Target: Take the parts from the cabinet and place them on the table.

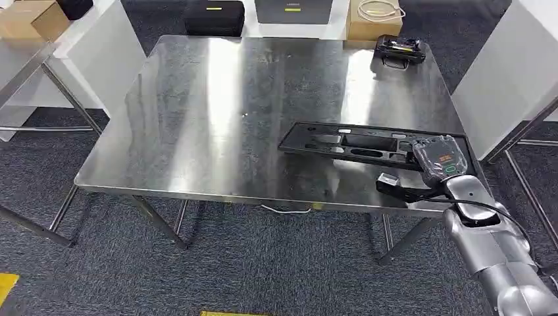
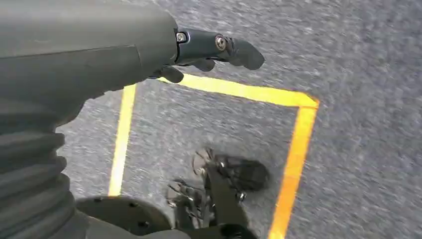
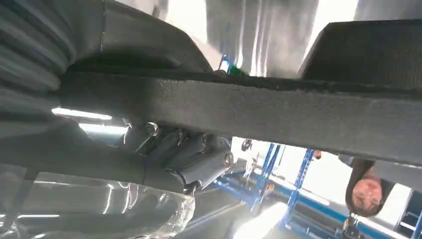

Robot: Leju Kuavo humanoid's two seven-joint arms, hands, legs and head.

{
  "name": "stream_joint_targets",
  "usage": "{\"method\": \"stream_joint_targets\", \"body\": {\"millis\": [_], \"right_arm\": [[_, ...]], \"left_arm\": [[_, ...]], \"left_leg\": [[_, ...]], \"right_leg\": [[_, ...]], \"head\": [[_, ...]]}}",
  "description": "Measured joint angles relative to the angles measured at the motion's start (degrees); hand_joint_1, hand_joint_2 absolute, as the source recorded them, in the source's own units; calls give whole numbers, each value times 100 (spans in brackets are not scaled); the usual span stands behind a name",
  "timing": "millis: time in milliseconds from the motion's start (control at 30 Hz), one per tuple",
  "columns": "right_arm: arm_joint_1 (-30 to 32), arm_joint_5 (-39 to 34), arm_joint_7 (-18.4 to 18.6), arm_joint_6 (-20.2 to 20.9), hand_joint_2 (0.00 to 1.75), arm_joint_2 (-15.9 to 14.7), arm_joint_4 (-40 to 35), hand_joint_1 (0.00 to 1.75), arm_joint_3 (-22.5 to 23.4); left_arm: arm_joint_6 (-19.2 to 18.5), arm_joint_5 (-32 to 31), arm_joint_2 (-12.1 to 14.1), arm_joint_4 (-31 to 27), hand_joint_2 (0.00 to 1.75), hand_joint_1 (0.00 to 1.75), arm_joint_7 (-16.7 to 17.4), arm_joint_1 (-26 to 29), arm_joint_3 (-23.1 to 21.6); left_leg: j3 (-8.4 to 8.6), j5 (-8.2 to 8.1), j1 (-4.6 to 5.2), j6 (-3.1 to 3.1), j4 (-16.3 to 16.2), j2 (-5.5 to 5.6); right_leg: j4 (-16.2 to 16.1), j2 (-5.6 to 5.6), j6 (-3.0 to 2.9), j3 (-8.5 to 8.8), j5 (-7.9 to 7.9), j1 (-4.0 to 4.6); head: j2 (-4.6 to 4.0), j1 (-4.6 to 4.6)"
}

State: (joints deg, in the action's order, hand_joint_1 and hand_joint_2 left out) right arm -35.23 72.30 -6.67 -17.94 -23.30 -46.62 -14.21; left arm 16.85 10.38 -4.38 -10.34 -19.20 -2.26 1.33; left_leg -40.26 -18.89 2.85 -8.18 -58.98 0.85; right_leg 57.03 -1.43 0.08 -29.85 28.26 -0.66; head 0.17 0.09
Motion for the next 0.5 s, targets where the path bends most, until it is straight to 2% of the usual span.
{"method": "stream_joint_targets", "body": {"millis": [33,67,100,133,167,200,233,300,333,367,400,433,467,500], "right_arm": [[4,0,15,2,175,-17,-4,175,11],[40,-4,24,2,175,-18,-7,175,17],[93,-4,26,2,175,-46,-44,175,24],[129,0,24,4,175,-79,-116,175,46],[211,0,22,2,175,-113,-198,175,72],[215,2,22,7,175,-173,-221,175,100],[200,2,22,13,175,-188,-229,175,126],[239,0,9,28,175,-245,-243,175,160],[282,-9,-13,44,175,-267,-245,175,159],[321,-18,-31,44,175,-289,-245,175,160],[343,-26,-55,44,175,-300,-254,175,160],[347,-35,-79,44,175,-332,-262,175,164],[345,-42,-90,46,175,-361,-269,175,181],[339,-46,-96,57,175,-374,-271,175,192]], "left_arm": [[0,-6,-46,-2,175,0,-162,-1,0],[35,-9,-21,-4,175,0,-269,-6,7],[110,-15,-43,-4,175,0,-358,-14,11],[256,-42,-48,-7,175,0,-468,-23,13],[420,-70,-54,-15,175,0,-605,-13,16],[514,-92,-83,-15,175,0,-711,-11,18],[555,-90,-80,-15,175,0,-760,-26,26],[667,-109,-94,-15,175,0,-817,-52,31],[810,-149,-117,-15,175,0,-884,-52,31],[855,-149,-135,-15,175,0,-920,-52,31],[861,-149,-142,-15,175,0,-939,-43,31],[837,-149,-150,-15,175,0,-961,-38,33],[815,-153,-150,-15,175,0,-972,-40,33],[793,-153,-144,-15,175,0,-987,-40,33]], "left_leg": [[26,-71,-15,-3,29,-4],[129,-84,40,31,93,-16],[122,-70,61,23,102,-23],[190,-47,58,-8,180,-29],[363,7,-31,13,423,-48],[433,0,-20,3,484,-49],[458,2,-45,-2,509,-54],[467,-46,-72,40,506,-49],[479,-80,-94,81,503,-44],[497,-115,-118,132,490,-40],[515,-152,-146,184,466,-40],[525,-205,-180,252,404,-40],[518,-267,-214,316,323,-40],[475,-363,-216,402,182,-43]], "right_leg": [[-46,-30,32,43,17,96],[-62,-19,46,43,18,28],[-85,-17,71,43,30,-2],[-166,-24,110,98,27,30],[-130,45,90,83,81,60],[37,71,77,29,145,57],[444,66,58,-211,279,47],[1300,68,75,-789,548,16],[1692,70,135,-1084,617,-17],[1701,73,224,-1179,515,-64],[1440,82,343,-1125,306,-105],[939,103,484,-950,6,-165],[414,140,589,-735,-259,-214],[-27,236,664,-586,-432,-277]], "head": [[0,28],[0,6],[0,-2],[0,-38],[0,-12],[0,-11],[0,-9],[0,-9],[0,-9],[0,-9],[0,-7],[0,-14],[0,-7],[0,11]]}}
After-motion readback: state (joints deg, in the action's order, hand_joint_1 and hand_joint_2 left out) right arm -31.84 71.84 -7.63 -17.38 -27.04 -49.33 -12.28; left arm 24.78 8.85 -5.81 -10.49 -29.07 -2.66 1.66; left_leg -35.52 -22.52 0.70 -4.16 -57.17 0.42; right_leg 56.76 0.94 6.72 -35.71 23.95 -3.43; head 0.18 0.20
